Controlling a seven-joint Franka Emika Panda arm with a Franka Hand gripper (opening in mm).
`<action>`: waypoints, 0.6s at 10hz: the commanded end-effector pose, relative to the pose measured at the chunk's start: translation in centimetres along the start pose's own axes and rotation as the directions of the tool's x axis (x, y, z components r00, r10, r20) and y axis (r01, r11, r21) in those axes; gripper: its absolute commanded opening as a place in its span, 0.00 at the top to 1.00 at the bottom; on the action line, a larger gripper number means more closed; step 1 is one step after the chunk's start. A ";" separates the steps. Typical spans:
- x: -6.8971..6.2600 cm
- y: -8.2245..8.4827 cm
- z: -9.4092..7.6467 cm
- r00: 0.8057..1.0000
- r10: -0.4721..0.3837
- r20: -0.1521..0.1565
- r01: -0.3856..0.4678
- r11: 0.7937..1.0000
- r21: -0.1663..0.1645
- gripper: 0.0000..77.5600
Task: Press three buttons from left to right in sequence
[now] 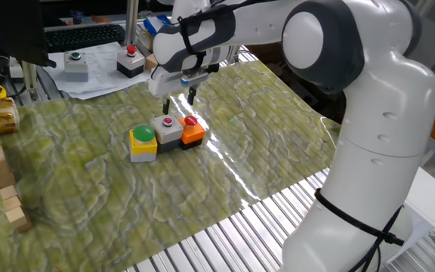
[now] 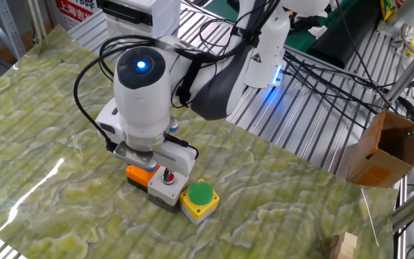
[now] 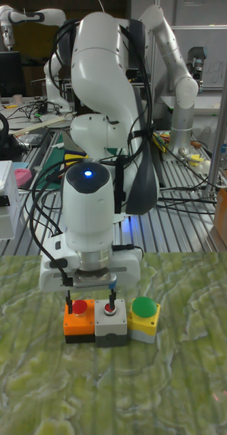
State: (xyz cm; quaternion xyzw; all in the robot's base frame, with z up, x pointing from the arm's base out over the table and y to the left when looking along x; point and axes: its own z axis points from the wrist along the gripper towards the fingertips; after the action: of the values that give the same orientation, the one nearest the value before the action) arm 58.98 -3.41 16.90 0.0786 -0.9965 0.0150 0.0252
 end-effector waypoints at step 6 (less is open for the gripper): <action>1.8 0.5 0.4 1.000 0.005 0.009 -0.005 1.000 0.013 0.00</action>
State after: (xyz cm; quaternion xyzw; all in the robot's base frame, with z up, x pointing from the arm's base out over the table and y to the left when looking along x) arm 57.04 -3.17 16.42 0.0761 -0.9966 0.0201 0.0222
